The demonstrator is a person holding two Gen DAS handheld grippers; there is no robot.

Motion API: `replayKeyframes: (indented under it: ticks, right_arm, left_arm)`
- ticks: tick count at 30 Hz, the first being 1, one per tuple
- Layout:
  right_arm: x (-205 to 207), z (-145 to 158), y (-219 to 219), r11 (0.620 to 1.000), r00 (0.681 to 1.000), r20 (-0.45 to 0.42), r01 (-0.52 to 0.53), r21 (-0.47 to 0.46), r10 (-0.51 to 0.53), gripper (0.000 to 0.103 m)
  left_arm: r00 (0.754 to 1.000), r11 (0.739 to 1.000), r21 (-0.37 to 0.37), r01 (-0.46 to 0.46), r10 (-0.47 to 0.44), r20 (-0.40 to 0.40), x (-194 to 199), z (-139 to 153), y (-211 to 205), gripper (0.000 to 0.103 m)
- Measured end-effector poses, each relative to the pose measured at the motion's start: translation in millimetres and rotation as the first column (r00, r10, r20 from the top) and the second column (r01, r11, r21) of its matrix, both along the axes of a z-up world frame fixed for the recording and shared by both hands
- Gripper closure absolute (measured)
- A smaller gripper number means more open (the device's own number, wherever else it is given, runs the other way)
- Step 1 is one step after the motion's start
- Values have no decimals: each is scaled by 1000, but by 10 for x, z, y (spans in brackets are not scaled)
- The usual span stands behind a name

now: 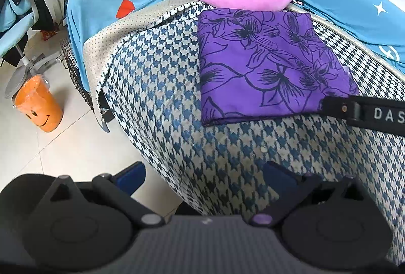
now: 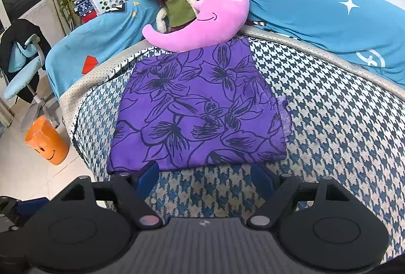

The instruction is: Fold clothes

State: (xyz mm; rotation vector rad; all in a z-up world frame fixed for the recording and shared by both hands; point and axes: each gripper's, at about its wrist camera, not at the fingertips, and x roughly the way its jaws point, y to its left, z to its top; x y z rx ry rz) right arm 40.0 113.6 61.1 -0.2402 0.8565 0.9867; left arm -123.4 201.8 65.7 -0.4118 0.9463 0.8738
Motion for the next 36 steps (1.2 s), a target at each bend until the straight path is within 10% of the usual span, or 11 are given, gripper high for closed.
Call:
replayKeyframes:
  ticks: [36]
  right_arm:
    - [-27,93,-224,999,999,17,34,-20,-33,23]
  left_arm:
    - [999,999,8,50,-50,14,29,117,-236,0]
